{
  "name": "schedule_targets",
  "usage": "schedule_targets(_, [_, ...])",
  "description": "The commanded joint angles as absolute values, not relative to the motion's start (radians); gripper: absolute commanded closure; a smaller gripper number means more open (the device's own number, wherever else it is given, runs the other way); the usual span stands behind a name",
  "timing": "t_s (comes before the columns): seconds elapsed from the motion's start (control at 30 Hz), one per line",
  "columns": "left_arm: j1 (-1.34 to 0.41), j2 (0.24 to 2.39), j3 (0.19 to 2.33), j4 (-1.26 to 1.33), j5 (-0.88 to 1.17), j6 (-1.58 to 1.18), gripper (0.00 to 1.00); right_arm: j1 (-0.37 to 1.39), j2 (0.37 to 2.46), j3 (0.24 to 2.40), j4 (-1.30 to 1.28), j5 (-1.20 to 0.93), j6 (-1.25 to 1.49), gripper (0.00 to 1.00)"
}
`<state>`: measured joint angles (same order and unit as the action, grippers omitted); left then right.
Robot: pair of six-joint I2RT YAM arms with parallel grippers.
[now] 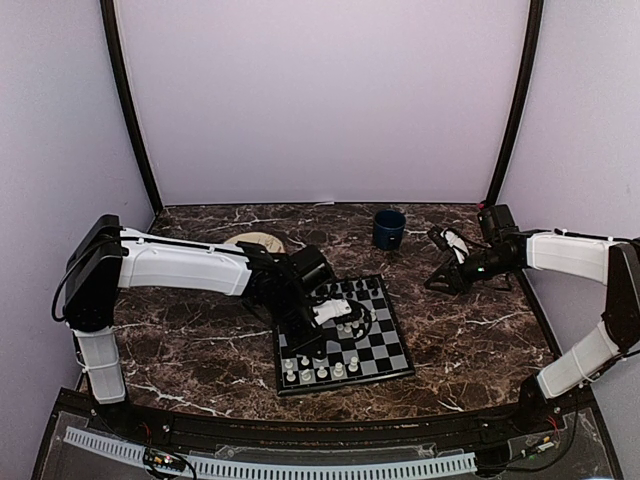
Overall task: Set up the chess pieces on the board
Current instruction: Place the pawn on c2.
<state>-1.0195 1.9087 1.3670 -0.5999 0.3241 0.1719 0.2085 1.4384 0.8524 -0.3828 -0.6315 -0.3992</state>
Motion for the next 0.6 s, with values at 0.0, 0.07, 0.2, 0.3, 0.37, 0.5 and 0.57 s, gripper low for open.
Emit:
schedule_targets(0.0, [-1.025,1.903,1.358,-0.604,0.316,0.176,0.98,0.204,1.431,0.87,-0.377,-0.636,-0.406,0.64])
schedule_targets(0.07, [-1.026,1.907,1.358,-0.599,0.315,0.174,0.98,0.204,1.43,0.87,-0.377,-0.635,-0.406,0.64])
schedule_targets(0.2, [-1.026,1.912,1.356,-0.596,0.314,0.174,0.97,0.205,1.43,0.87,-0.377,-0.635,-0.405,0.64])
schedule_targets(0.3, [-1.026,1.919,1.356,-0.595,0.315,0.174,0.96,0.204,1.43,0.87,-0.377,-0.635,-0.406,0.64])
schedule_targets(0.37, [-1.026,1.922,1.354,-0.592,0.313,0.175,0.96,0.204,1.431,0.87,-0.377,-0.636,-0.407,0.64])
schedule_targets(0.5, [-1.026,1.93,1.353,-0.588,0.312,0.174,0.95,0.204,1.431,0.87,-0.377,-0.634,-0.407,0.64])
schedule_targets(0.57, [-1.026,1.934,1.353,-0.584,0.31,0.174,0.94,0.204,1.433,0.871,-0.377,-0.635,-0.408,0.64])
